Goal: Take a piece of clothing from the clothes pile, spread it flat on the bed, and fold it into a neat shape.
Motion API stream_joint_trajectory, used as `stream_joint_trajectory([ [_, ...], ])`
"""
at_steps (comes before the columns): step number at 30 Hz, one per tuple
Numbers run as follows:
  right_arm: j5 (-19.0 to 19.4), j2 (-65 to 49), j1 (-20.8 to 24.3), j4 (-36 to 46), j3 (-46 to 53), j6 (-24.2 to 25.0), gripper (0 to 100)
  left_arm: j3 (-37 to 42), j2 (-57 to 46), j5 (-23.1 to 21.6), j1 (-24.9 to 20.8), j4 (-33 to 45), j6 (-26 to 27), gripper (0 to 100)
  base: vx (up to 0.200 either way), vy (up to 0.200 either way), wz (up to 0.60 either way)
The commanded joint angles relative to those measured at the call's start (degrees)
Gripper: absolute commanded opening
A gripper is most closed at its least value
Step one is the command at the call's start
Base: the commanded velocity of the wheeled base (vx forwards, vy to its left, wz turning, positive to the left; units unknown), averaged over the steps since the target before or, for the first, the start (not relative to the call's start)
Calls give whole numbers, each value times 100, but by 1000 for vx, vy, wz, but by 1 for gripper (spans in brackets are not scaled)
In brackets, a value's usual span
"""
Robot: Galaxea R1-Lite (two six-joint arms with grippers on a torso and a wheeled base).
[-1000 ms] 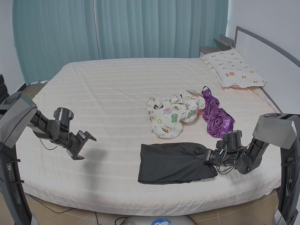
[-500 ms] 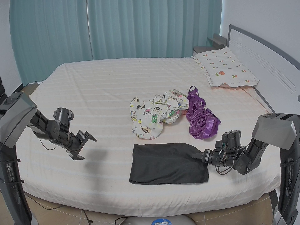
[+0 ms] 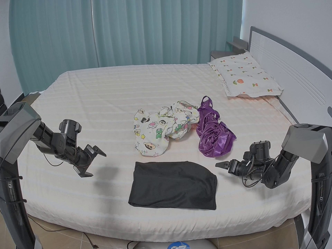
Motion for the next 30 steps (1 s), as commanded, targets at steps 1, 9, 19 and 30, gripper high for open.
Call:
stream_joint_trajectory([
  [1,-165,400,285,31,-285,212,100,2,8,6,-3,-2,-2,100,0,0,0],
  [9,-7,330,320,48,-250,449,100,-86,157,331,-126,-10,-46,100,0,0,0],
  [19,432,154,592,48,-373,1223,100,-121,175,419,-143,-2,-46,100,0,0,0],
  [30,336,260,750,-22,-971,2075,100,-121,201,445,-143,-10,-46,100,0,0,0],
])
